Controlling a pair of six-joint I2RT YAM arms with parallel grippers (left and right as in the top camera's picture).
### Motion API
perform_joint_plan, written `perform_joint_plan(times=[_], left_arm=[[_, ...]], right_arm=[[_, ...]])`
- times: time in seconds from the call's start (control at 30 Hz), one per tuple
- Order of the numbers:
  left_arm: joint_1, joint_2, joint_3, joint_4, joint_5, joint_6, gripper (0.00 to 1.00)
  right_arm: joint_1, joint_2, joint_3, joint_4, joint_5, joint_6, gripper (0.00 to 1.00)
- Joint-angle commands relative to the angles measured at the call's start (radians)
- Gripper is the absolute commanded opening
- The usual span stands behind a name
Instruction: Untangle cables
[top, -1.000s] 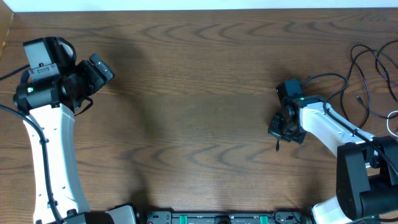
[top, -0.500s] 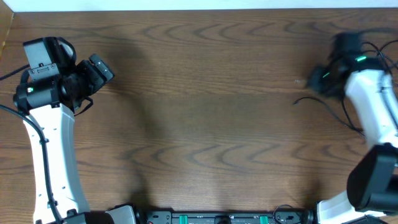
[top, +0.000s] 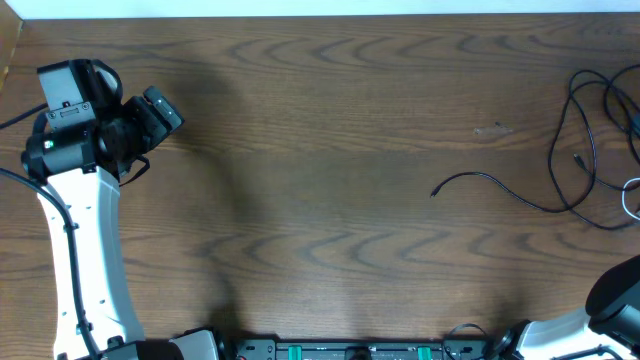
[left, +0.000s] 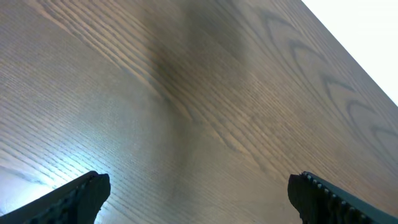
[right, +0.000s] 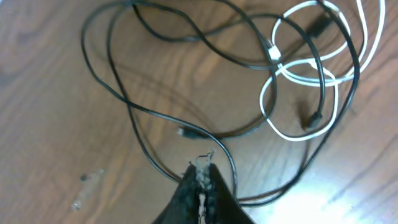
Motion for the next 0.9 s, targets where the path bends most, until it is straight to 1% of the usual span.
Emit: perform_joint_plan(times=[0.0,0.1,0.17,0.2,0.23,0.33,0.37,0.53,0.57,0.67,0.87], left_arm=[[0.002,0.006,-0.01,0.003,-0.004,0.013,0.96],[0.002,0.006,-0.01,-0.006,-0.004,0.013,0.96],[0.002,0.006,-0.01,-0.017,-0.004,0.013,0.96],[0.002,0.006,-0.01,-0.016,-0.004,0.013,0.96],[0.002,0.006,-0.01,-0.016,-0.004,0.013,0.96],[0.002,0.006,-0.01,-0.016,-0.004,0.013,0.96],[0.002,0.006,-0.01,-0.016,-0.004,0.013,0.96],[0.002,0.006,-0.01,-0.016,-0.004,0.013,0.96],[0.002,0.006,-0.01,-0.016,-0.004,0.013,0.97],[0.002,0.006,-0.01,-0.016,-0.004,0.013,0.97],[0.002,0.006,-0.01,-0.016,-0.004,0.013,0.97]], right_arm=[[0.027,0.012,0.007,-0.012,-0.049,-0.082,0.09],[0.049,0.012,0.008,-0.032,-0.082,-0.114,0.21],[0.067,0.011,0.009,-0.043,-0.142,-0.167,0.37],[0.078,0.01,0.013,-0.053,-0.182,-0.207,0.46],[0.089,0.009,0.019,-0.064,-0.216,-0.244,0.52],[0.139,-0.005,0.053,-0.123,-0.288,-0.348,0.75],[0.151,-0.011,0.062,-0.139,-0.296,-0.369,0.79],[0.281,-0.066,0.15,-0.287,-0.303,-0.488,0.93],[0.309,-0.078,0.166,-0.312,-0.29,-0.488,0.98],[0.401,-0.127,0.182,-0.365,-0.288,-0.434,0.99],[0.542,-0.163,0.182,-0.379,-0.303,-0.416,0.99]])
